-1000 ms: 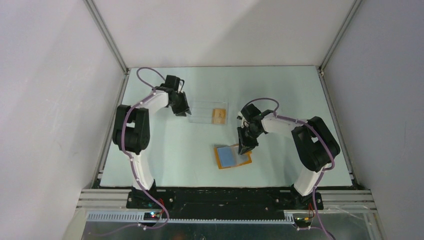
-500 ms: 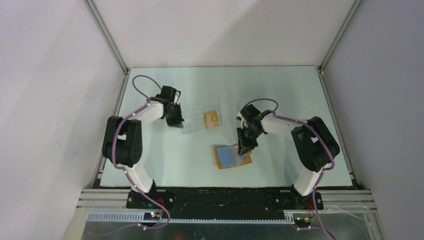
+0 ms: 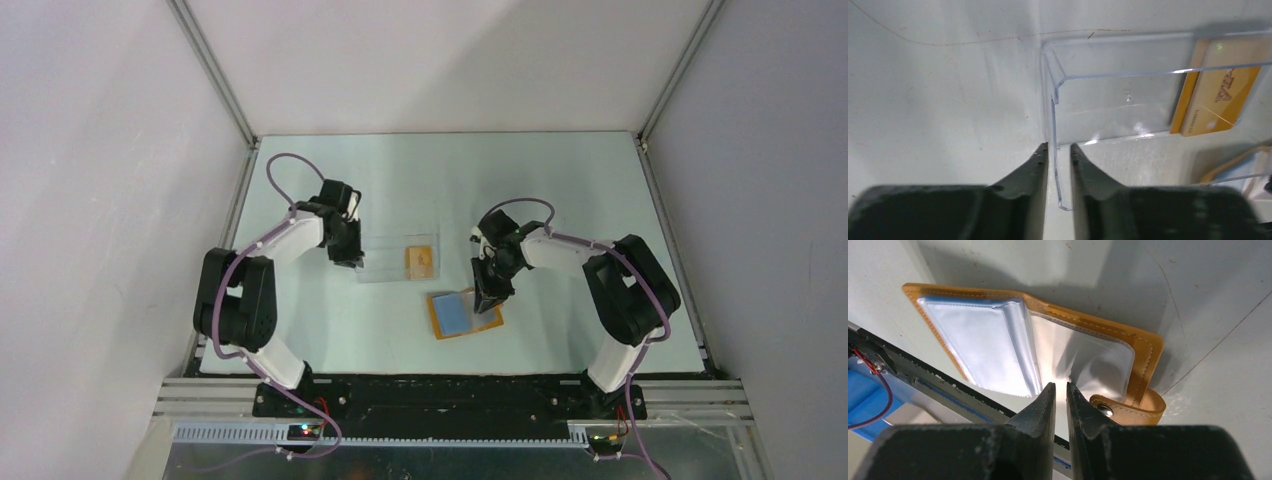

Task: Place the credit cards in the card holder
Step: Move the storage box to the center of the board, then pick up the credit card from the storage box.

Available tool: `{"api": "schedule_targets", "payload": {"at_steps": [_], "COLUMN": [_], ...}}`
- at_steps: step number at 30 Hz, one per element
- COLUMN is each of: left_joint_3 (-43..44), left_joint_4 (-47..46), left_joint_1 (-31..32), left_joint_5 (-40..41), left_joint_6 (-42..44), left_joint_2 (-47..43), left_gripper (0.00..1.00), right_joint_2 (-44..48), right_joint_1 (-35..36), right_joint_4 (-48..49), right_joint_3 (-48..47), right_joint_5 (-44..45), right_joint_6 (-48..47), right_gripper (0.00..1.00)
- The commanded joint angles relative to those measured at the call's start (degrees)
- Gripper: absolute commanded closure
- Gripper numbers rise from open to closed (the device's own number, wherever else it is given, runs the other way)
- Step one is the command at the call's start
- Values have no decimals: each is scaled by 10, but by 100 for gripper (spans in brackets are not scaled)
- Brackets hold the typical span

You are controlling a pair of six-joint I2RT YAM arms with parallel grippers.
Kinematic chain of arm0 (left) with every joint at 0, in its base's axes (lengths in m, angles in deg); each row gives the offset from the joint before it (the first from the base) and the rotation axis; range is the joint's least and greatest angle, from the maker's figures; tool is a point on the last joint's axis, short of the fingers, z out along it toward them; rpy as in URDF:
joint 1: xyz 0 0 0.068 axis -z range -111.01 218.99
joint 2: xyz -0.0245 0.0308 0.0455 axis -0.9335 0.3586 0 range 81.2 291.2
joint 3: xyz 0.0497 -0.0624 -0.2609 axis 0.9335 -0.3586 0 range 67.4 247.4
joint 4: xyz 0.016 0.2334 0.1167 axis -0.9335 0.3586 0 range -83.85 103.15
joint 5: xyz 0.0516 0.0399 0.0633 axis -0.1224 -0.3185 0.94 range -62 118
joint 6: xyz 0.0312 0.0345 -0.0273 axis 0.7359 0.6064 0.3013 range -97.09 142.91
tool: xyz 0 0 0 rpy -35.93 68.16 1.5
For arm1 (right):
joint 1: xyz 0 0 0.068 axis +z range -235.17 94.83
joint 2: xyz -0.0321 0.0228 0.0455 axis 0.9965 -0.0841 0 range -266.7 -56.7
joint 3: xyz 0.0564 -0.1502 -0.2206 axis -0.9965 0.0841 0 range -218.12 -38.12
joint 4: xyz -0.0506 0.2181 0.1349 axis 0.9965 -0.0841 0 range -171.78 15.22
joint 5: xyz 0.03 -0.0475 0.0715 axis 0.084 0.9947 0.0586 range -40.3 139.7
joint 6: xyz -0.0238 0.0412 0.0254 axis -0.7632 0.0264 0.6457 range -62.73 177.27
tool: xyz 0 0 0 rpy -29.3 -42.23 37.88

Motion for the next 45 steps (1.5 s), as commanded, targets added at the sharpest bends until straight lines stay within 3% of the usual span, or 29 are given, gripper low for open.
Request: {"api": "schedule_targets", "payload": {"at_steps": [1,4,8,13,25,29,38,45], "left_joint_3": [31,38,56,82,150,149,126,105], "left_joint_4": [19,24,31,32,15,-8,-65,-90], "left_joint_1": [5,8,13,21,57,60,68,77], "left_joint_5": [10,14,24,-3,-105,-120,-155,-157], "left_joint_6": [21,14,-4,-23,-83,-111,-141,-146], "left_joint_2": [-39,-70,-124,-150,2,41,91,116], "left_gripper": [61,43,35,32,36,41,50,52], "right_joint_2": [39,54,72,81,43,28,-47,-84], "right_joint_1": [5,3,0,-10,-20,-35,-66,-65], "right_joint_4": [-6,-4,3,20,59,76,104,113], "right_joint_3": [-3,-3,-3,-3,-39,-55,-131,-174], "right_joint_5": [-11,-22,-51,-87,-117,-123,-165,-175], "right_joint_6": [-8,-4,4,20,47,55,77,96], "right_gripper": [82,81,80,80,78,69,57,55]}}
